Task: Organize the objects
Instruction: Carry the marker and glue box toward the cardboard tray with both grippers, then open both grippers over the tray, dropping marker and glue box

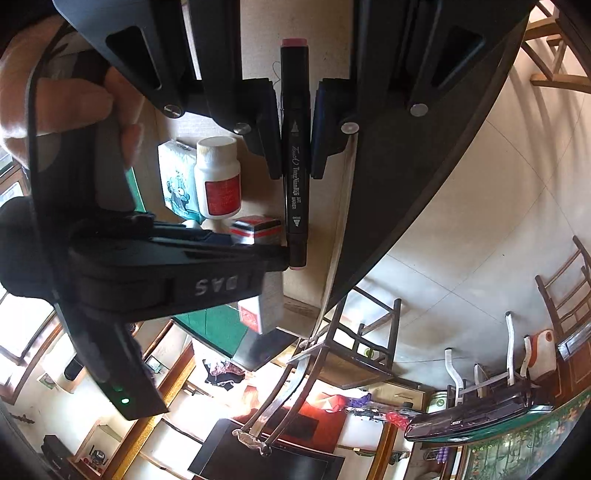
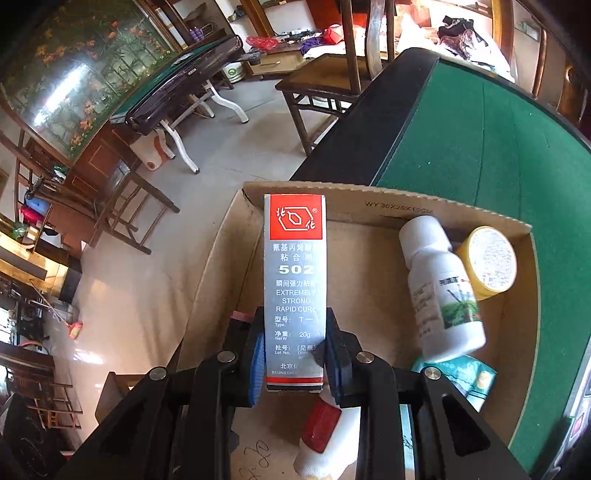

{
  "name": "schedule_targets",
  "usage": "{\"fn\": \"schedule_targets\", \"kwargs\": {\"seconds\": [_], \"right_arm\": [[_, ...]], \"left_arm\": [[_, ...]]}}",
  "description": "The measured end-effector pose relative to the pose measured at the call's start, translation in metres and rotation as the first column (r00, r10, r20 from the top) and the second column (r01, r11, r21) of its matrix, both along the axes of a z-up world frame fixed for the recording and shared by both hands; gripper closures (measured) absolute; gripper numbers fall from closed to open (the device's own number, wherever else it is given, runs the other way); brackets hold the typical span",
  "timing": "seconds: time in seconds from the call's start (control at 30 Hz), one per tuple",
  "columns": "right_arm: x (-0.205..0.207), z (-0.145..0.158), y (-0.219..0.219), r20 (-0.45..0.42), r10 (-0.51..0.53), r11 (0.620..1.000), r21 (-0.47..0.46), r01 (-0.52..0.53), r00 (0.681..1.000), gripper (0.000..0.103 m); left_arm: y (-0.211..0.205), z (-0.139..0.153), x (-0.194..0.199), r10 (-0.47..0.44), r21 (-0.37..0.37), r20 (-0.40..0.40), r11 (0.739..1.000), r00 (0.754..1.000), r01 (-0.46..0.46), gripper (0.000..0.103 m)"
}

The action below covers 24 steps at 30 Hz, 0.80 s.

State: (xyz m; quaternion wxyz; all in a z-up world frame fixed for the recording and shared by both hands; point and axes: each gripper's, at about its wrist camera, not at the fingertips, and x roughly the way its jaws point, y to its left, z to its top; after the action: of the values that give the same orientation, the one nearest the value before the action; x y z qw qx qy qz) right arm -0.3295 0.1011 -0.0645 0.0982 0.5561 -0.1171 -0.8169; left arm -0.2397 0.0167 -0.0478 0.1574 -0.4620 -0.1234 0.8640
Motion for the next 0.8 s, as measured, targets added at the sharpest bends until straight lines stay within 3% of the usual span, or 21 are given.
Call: {"fn": "schedule_targets", "kwargs": {"seconds": [0.3,0.47,0.57,0.8], "right_arm": [[0.004,-0.002,-0.002,0.003,0.010,1.000,0.013,-0.010,1.000,0.072],[0.011,0.003,0.003,0.006,0.006,1.000,0.005,-0.006,1.000,0.060],[0.018,0.010,0.008,-0.009,0.001,1.000,-0.010,-0.001,1.000,0.059],[0.083,0.046,0.037,-0.126,-0.036,0.993,-0.115,0.022,0.991,0.058]], "left_arm": [[-0.001,0.000,-0.001,0.005,0.013,-0.006,1.000,1.000,-0.005,0.088],[-0.002,0.002,0.001,-0.004,0.042,-0.012,0.999,1.000,0.004,0.075],[-0.001,0.004,0.006,-0.009,0.051,-0.012,0.999,1.000,0.010,0.066],[0.003,0.018,0.043,-0.009,0.044,-0.064,0.999,0.998,0.012,0.064]]}}
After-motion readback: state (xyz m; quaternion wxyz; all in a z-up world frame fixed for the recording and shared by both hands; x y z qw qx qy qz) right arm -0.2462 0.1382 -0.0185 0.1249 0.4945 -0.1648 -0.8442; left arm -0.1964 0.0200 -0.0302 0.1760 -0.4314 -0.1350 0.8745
